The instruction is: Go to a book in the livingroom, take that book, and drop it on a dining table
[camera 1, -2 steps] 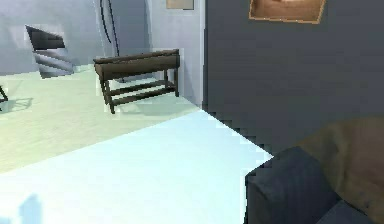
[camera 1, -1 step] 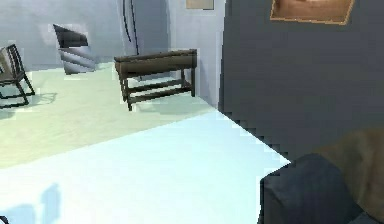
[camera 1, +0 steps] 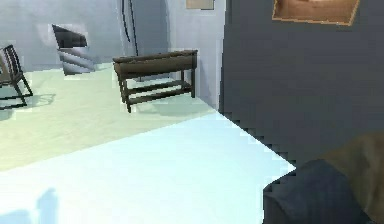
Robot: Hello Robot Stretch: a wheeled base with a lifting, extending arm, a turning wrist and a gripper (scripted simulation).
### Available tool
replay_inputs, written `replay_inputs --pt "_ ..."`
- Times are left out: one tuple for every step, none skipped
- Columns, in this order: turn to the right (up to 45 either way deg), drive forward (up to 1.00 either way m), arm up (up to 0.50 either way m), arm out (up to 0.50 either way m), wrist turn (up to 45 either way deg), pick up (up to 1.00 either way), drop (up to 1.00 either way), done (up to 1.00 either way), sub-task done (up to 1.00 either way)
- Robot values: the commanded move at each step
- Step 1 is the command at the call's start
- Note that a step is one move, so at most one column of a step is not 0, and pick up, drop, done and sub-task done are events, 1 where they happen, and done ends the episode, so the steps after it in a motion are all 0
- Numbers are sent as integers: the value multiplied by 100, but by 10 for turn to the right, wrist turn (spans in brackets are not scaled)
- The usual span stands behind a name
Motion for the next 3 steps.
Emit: replay_inputs --pt "450 0 0 0 0 0 0 0 0" --pt "90 0 0 0 0 0 0 0 0" --pt "0 40 0 0 0 0 0 0 0"
